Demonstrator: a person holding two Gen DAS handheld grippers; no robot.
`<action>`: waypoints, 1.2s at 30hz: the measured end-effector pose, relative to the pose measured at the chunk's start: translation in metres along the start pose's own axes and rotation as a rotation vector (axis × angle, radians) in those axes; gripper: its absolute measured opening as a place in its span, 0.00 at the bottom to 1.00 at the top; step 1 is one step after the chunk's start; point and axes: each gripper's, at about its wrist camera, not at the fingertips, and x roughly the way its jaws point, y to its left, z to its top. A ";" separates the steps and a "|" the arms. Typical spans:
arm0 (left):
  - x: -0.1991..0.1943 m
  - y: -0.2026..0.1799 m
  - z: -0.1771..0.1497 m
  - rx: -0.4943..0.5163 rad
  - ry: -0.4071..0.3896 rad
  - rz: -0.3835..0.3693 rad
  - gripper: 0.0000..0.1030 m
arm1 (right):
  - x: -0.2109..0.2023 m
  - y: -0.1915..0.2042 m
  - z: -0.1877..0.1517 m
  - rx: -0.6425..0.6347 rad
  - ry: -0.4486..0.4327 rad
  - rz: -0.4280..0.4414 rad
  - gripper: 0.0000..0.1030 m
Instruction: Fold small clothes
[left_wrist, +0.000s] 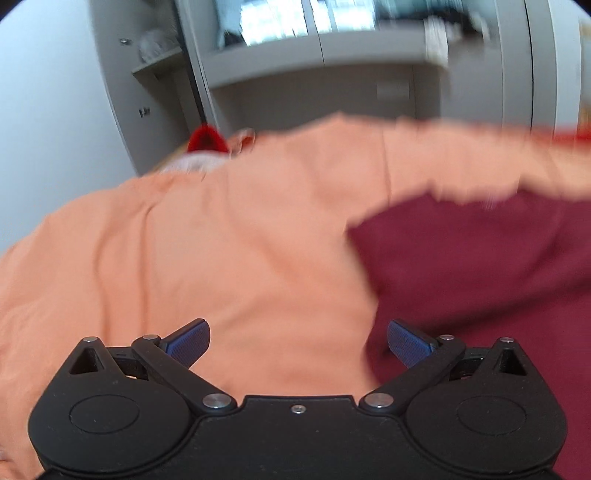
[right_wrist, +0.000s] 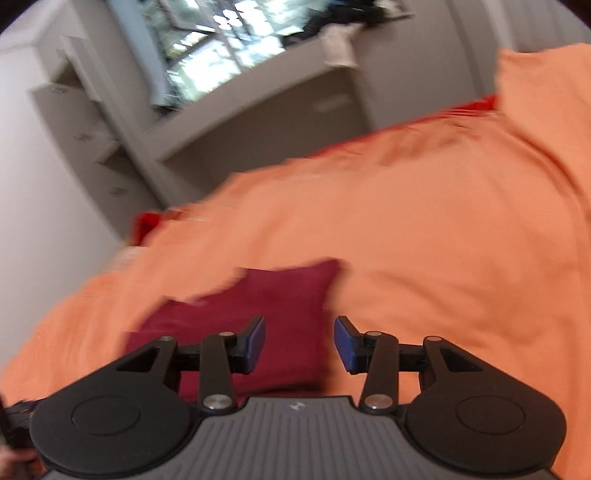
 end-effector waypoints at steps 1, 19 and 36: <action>0.006 -0.002 0.004 -0.033 -0.025 -0.025 0.99 | 0.008 0.006 0.000 -0.004 0.026 0.008 0.54; -0.030 0.003 -0.002 0.035 -0.181 -0.051 0.99 | -0.139 0.078 -0.082 -0.237 -0.070 0.053 0.94; -0.215 -0.089 -0.210 0.591 -0.115 -0.217 0.99 | -0.193 0.107 -0.238 -0.219 0.089 0.028 1.00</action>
